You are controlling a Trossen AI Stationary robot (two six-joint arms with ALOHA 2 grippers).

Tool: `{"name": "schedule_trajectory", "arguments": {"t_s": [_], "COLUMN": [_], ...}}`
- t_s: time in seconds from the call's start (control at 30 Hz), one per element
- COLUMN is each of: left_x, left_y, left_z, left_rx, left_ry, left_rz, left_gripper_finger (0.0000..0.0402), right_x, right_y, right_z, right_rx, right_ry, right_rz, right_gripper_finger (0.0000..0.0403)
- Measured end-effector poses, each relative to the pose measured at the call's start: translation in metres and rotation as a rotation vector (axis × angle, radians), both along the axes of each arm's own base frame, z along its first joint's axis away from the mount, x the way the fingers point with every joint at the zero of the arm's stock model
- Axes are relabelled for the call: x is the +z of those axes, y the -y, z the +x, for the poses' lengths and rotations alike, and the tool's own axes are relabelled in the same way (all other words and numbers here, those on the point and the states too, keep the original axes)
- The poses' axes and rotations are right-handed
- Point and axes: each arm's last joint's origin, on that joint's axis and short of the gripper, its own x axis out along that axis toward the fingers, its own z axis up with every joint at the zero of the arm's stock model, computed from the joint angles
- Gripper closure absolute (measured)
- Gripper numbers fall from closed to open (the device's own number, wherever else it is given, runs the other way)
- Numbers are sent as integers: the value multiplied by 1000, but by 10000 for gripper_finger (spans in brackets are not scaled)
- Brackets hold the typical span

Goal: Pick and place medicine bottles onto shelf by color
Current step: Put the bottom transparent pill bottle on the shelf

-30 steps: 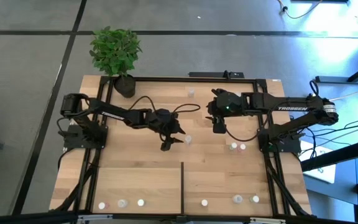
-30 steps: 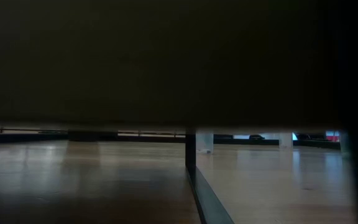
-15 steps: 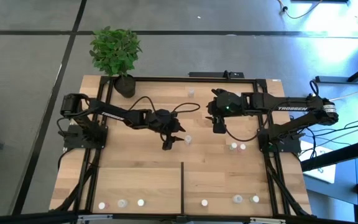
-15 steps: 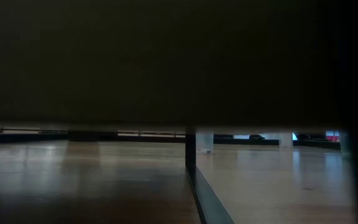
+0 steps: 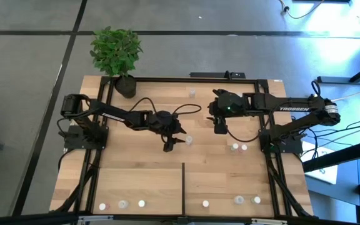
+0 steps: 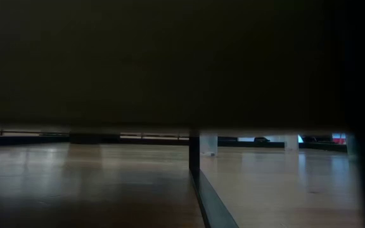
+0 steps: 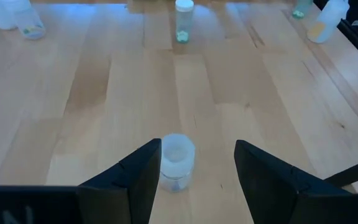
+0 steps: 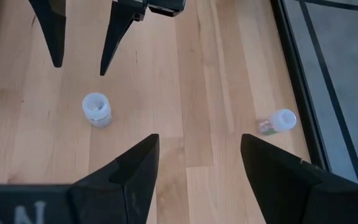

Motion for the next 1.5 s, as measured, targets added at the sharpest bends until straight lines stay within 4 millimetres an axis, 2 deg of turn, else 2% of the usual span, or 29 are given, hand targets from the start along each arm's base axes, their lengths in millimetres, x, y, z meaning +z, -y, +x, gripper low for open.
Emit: {"name": "schedule_trajectory", "arguments": {"t_s": [0.43,0.63,0.8,1.23,1.5], "left_x": [-1,-20,-34,-40,-52], "left_y": [7,15,14,11,5], "left_z": [0,10,18,19,20], "left_rx": [46,39,43,89,132], "left_ry": [-2,-9,21,1,-38], "left_rz": [57,68,67,94,68], "left_gripper_finger": [144,142,142,142,142], "right_x": [0,0,0,0,1], "right_y": [0,0,0,0,0], "right_z": [0,0,1,1,1], "right_rx": [0,1,1,1,1], "right_ry": [0,6,7,8,9], "right_rz": [0,0,0,-1,-1], "right_gripper_finger": [175,175,175,175,175]}}
